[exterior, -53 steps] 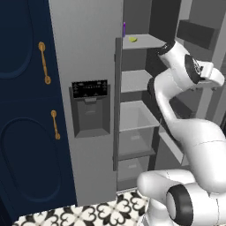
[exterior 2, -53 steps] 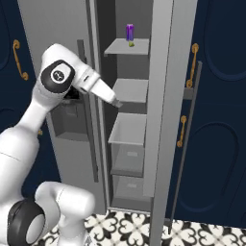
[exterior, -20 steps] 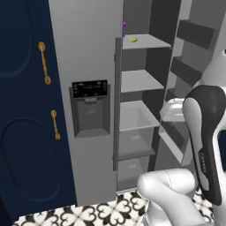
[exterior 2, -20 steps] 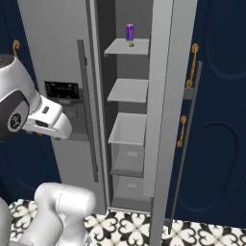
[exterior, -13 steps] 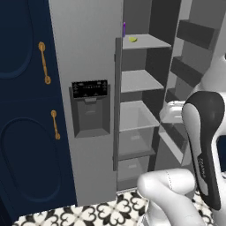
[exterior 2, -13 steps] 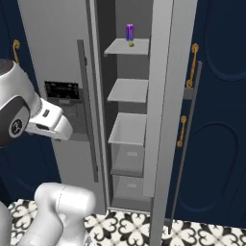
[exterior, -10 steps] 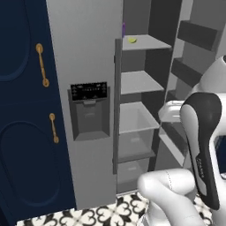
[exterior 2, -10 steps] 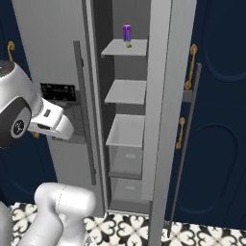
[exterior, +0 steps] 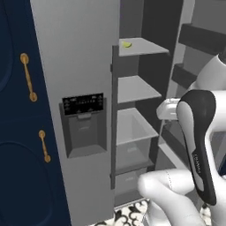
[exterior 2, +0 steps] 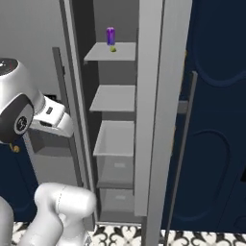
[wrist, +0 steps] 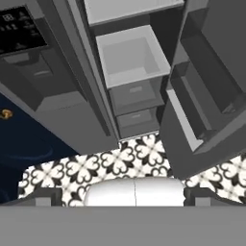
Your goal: Grab a lemon wedge from the fridge and one ice cube from the ice bowl, and put them in the glass of lemonade.
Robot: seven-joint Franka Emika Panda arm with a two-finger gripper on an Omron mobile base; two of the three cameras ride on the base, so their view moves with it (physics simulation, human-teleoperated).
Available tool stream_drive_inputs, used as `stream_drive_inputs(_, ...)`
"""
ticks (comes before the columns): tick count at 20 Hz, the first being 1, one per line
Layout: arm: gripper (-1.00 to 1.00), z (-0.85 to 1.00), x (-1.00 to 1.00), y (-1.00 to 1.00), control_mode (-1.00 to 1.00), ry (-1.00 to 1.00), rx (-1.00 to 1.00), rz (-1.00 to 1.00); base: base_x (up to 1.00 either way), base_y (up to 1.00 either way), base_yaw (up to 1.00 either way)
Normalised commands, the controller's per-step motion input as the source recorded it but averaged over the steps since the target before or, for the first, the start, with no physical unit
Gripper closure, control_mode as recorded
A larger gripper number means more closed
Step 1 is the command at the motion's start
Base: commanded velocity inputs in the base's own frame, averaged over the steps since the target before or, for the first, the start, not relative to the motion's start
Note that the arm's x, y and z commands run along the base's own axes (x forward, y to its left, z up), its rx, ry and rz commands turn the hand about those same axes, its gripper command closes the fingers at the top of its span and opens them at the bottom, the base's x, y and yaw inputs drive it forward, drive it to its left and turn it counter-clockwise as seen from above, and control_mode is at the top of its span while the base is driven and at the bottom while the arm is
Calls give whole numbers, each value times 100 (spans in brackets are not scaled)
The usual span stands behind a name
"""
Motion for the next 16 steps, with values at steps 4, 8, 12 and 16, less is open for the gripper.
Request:
stream_drive_inputs(4,-100,0,0,0,100,0,0,0,71,0,-16)
stream_drive_inputs(8,-100,0,0,0,100,0,0,0,62,0,-16)
stream_drive_inputs(12,-100,0,0,0,100,0,0,0,88,0,-11)
stream_drive_inputs(16,-100,0,0,0,100,0,0,0,69,-4,-3)
